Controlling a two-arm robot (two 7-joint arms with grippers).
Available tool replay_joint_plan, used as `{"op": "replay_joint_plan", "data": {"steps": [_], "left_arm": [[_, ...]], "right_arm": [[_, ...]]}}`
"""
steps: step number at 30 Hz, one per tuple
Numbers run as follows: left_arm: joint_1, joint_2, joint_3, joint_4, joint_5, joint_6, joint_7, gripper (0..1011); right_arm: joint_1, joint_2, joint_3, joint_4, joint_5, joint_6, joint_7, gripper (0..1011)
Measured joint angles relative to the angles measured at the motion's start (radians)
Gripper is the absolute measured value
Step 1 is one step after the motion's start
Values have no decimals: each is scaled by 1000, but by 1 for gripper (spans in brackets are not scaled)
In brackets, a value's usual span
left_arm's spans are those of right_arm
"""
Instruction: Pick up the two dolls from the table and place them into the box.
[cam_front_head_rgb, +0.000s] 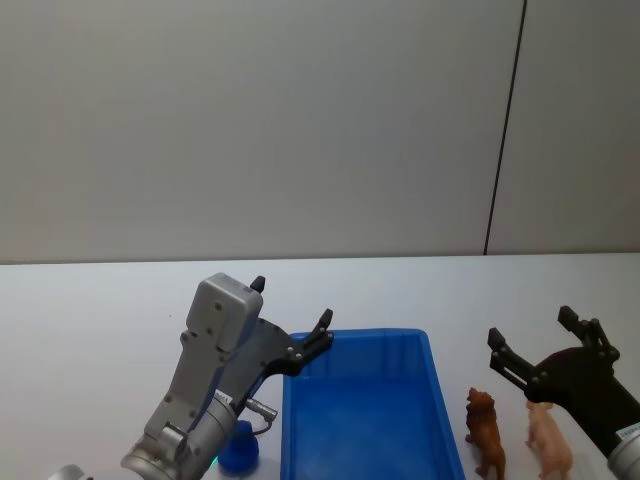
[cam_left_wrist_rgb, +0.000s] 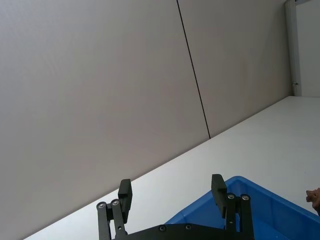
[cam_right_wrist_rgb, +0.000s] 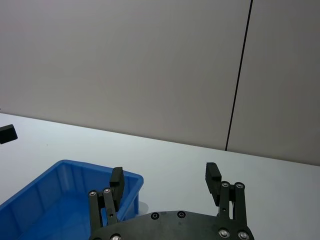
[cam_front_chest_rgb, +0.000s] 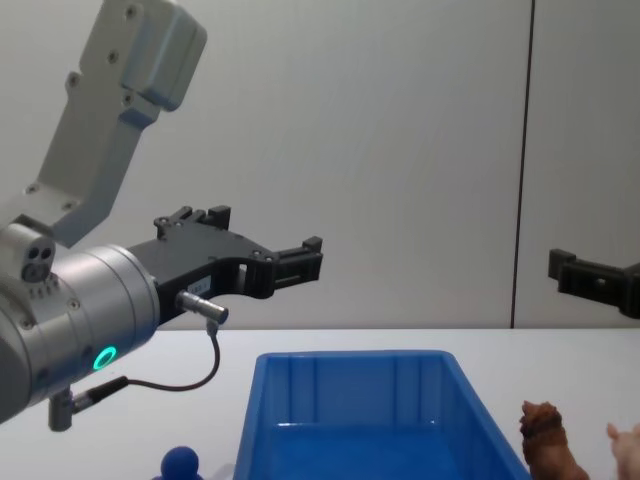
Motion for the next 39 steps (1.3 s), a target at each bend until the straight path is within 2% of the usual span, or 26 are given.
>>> {"op": "replay_joint_plan", "data": {"steps": [25, 32, 39], "left_arm": [[0, 0, 0, 0, 0, 0, 0, 1001], [0, 0, 0, 0, 0, 0, 0, 1002], [0, 0, 0, 0, 0, 0, 0, 1002]], "right_arm": [[0, 0, 1, 1, 1, 0, 2, 1001], [6, 14, 15, 15, 16, 9, 26, 1001], [2, 42, 35, 24, 38, 44, 53, 1001]]}}
